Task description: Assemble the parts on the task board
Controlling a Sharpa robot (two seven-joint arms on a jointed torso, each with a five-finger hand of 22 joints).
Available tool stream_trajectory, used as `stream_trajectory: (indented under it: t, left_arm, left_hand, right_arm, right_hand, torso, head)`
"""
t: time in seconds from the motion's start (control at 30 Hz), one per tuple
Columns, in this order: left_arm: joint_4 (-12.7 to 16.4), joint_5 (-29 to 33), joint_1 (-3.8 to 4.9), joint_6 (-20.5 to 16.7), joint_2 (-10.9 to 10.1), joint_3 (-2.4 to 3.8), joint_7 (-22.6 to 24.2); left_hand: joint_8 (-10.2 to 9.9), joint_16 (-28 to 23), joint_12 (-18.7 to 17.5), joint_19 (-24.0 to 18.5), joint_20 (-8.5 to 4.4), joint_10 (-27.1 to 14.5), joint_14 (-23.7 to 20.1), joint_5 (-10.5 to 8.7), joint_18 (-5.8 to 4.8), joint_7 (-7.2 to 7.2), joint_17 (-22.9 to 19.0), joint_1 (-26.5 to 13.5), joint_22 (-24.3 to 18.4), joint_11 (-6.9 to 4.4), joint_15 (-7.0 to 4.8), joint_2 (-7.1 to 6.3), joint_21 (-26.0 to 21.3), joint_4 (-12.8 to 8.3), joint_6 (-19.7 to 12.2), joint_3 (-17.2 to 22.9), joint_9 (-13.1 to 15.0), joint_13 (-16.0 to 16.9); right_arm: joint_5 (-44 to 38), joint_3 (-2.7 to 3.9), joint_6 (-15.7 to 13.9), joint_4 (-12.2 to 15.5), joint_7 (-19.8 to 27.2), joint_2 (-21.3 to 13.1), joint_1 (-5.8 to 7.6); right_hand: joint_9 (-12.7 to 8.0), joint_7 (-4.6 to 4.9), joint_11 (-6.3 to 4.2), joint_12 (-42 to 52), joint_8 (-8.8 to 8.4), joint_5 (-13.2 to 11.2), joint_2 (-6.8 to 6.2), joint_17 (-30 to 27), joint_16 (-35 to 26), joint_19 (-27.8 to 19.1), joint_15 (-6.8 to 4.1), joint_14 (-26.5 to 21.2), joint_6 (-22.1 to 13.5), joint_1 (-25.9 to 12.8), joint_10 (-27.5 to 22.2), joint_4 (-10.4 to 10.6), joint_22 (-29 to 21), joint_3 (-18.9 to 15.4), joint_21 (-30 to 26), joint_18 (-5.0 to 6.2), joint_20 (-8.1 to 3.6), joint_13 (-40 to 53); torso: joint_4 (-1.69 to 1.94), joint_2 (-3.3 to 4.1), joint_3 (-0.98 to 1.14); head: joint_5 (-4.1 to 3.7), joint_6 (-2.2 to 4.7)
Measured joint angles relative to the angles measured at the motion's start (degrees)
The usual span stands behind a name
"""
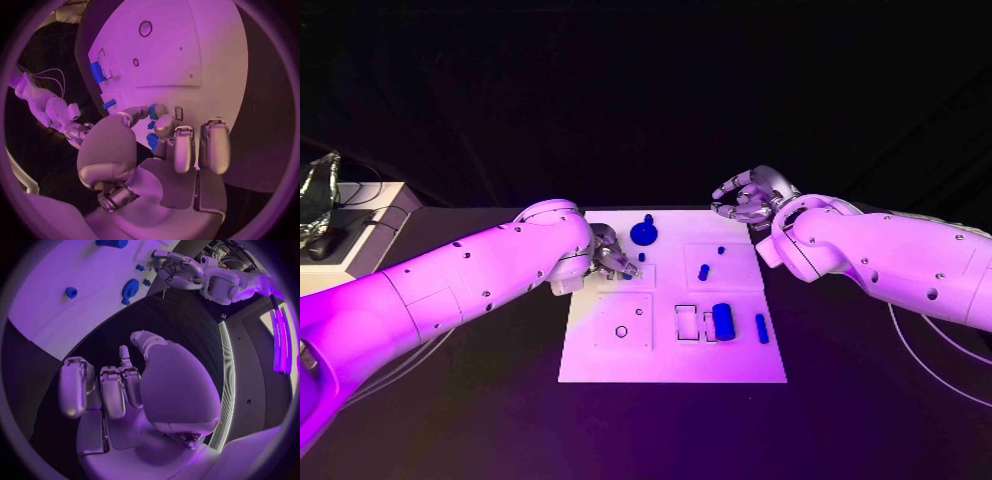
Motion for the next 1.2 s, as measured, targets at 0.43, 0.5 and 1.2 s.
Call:
stream_trajectory:
  t: [0.43, 0.5, 1.2]
  left_arm:
    - [-0.04, 0.16, -0.03, -0.11, -0.08, 0.00, 0.05]
    - [-0.04, 0.20, -0.04, -0.14, -0.10, 0.00, 0.07]
    - [1.05, 0.48, -0.43, -0.81, -1.03, 0.24, 0.17]
  left_hand:
    - [0.00, 0.00, 0.00, 0.00, 0.00, 0.00, 0.00, -4.67, 0.00, 0.09, 0.00, 0.50, 0.00, 0.00, 0.00, -0.28, 0.00, 2.54, 0.30, -3.32, -0.09, 0.05]
    - [-0.33, 0.00, 0.11, 0.00, 0.00, -0.02, 0.00, -7.45, 0.00, 0.08, 0.00, 1.25, 0.00, 0.02, 0.00, -0.17, 0.00, 3.82, 0.31, -4.60, -0.13, 0.04]
    - [-0.56, 0.00, 0.43, 0.00, 0.00, -0.23, 0.00, -16.71, 0.00, -0.02, 0.00, 1.56, 0.00, 0.20, 0.00, 0.14, 0.00, 4.58, 0.40, -10.48, -0.19, 0.14]
  right_arm:
    - [0.07, 0.00, -1.23, 0.04, 0.42, -0.03, -0.04]
    - [0.07, 0.00, -1.33, 0.05, 0.46, -0.05, -0.06]
    - [0.10, 0.00, -1.63, 0.01, 0.58, -0.18, -0.42]
  right_hand:
    - [0.00, 0.00, 0.00, 0.00, 0.00, 0.00, 0.00, 0.00, 0.00, 0.00, 0.00, 0.00, 0.00, 0.00, 0.00, 0.00, 0.00, 0.00, 0.00, 0.00, 0.00, -0.01]
    - [0.00, 0.00, 0.00, 0.00, 0.00, 0.00, 0.00, 0.00, 0.00, 0.00, 0.00, 0.00, 0.00, 0.00, 0.00, 0.00, -0.01, 0.00, 0.00, 0.01, 0.00, -0.01]
    - [0.08, -0.20, 0.00, 0.00, 0.00, 0.00, -0.38, 0.00, 0.00, 0.00, 0.00, 0.00, -0.20, -0.38, 0.00, -0.15, -0.02, 0.15, 0.00, 0.00, 0.00, 0.03]
  torso:
    - [-0.01, -0.01, 0.01]
    - [-0.01, -0.02, 0.01]
    - [-0.03, -0.02, 0.03]
  head:
    - [0.01, -0.13]
    - [0.01, -0.13]
    - [0.17, -0.16]
